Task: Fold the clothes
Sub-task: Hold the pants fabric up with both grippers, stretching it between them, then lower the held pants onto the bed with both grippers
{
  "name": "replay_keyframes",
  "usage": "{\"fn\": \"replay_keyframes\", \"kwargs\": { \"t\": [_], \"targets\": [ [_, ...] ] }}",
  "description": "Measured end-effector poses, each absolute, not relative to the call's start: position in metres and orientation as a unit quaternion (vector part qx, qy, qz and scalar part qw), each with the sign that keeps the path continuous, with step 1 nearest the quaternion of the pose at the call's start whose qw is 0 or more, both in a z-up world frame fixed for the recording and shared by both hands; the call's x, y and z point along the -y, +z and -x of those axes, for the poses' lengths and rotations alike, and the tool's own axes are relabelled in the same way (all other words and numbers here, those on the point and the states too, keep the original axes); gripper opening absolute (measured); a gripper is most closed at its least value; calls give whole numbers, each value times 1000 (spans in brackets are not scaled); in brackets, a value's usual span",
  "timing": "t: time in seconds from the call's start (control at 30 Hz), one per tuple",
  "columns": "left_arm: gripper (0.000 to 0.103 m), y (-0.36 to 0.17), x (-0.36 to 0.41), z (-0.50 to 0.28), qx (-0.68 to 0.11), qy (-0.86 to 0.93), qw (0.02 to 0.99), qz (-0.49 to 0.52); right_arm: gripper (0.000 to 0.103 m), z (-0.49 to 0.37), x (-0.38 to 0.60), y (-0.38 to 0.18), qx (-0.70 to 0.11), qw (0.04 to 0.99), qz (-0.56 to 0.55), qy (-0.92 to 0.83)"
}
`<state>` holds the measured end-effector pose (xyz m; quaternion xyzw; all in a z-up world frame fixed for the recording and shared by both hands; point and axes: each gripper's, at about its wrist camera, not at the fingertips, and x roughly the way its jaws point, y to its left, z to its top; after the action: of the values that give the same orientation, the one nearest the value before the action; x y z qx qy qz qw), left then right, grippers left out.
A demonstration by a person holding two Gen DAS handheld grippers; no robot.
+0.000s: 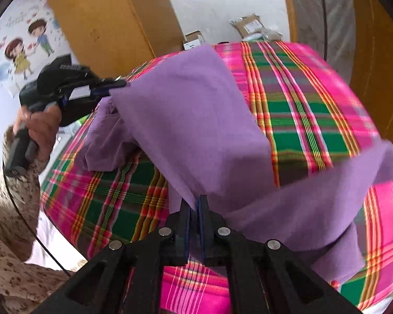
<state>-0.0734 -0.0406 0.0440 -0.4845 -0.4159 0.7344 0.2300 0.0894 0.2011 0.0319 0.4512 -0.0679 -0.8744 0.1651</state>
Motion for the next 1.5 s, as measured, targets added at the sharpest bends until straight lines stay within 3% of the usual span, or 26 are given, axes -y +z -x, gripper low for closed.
{"fn": "replay_keyframes", "kwargs": {
  "t": [0.23,0.4,0.67,1.5],
  "targets": [
    [3,44,42,72,411,736,226,488,5,-92,-219,43,60,117,-435,-891],
    [3,64,27,79,400,746,242,474,4,-89,-220,77,4,73,-373,-925],
    [3,83,-7,115,371,757,257,474,4,-27,-254,111,-33,28,-343,-938],
    [3,60,-77,242,323,771,247,491,4,169,-329,73,-69,-54,-362,-928]
  ]
}}
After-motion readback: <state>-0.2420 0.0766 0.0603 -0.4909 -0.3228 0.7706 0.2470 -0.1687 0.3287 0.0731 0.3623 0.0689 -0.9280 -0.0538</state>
